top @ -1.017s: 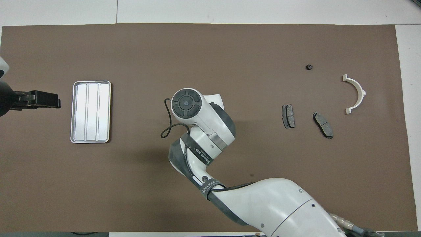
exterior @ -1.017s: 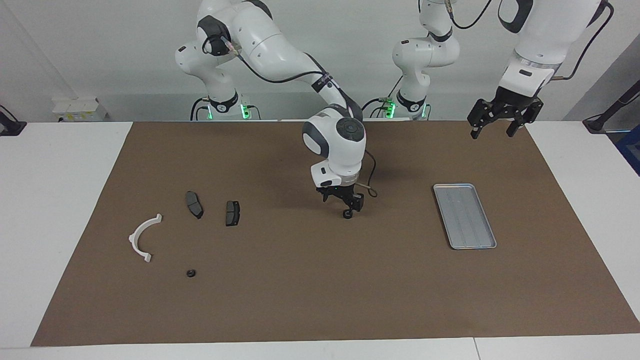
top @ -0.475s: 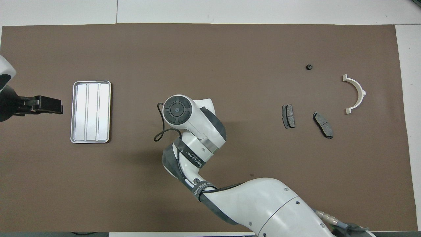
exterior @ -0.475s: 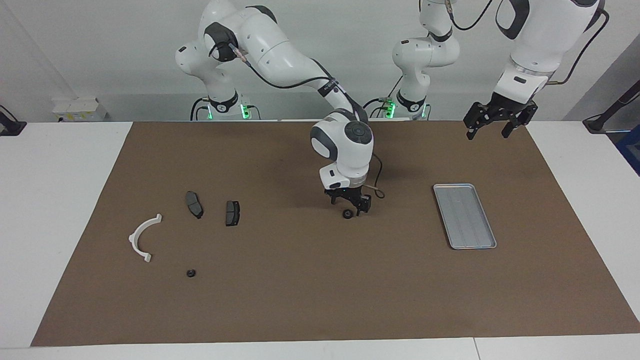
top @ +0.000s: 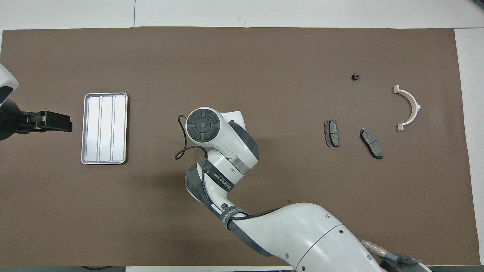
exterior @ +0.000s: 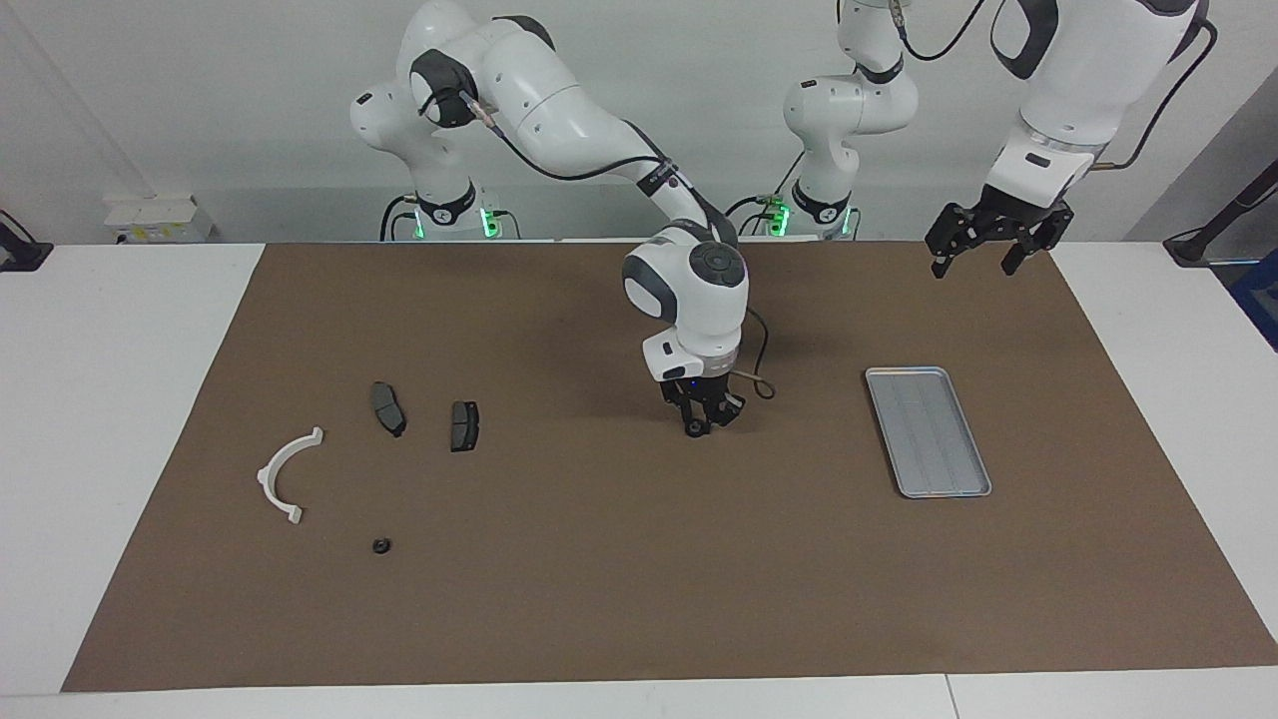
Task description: Place bearing gear from tray to pile
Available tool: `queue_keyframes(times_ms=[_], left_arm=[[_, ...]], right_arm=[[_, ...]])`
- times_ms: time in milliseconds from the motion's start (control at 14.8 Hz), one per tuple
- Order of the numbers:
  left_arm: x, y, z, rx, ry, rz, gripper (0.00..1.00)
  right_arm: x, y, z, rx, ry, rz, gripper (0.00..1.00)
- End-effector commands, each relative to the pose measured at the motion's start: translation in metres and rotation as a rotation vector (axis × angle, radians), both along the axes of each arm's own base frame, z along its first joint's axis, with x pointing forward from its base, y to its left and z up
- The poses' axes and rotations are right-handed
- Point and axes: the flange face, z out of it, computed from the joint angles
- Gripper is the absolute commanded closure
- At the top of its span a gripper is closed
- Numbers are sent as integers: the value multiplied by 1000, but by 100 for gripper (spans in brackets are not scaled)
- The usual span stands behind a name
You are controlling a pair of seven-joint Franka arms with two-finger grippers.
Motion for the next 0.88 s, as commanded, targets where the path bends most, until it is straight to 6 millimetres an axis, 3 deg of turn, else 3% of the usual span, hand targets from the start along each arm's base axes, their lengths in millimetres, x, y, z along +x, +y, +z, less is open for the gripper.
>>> queue_keyframes(times_ms=[0, 203, 271, 407, 542, 678, 814], left_arm=[[-8, 1, 2, 1, -1, -16, 0], [-11, 2, -1, 1, 10, -11, 0], [-11, 4, -1, 1, 10, -6, 0], [-11, 5, -1, 1, 12, -3, 0], [-11, 6, -1, 1, 13, -2, 0], [-10, 4, 2, 0, 3, -2, 0], [-10, 0, 3, 0, -2, -6, 0]], right_arm=[[2, -6, -19, -38, 28, -21, 100], [9, -11, -7, -50, 30, -24, 100], [14, -13, 6, -65, 39, -19, 100], [37, -41, 44, -99, 77, 35, 100], [65, -89, 85, -115, 100, 124, 100], [91, -155, 119, -117, 119, 240, 100], [112, -217, 134, -118, 133, 345, 100]])
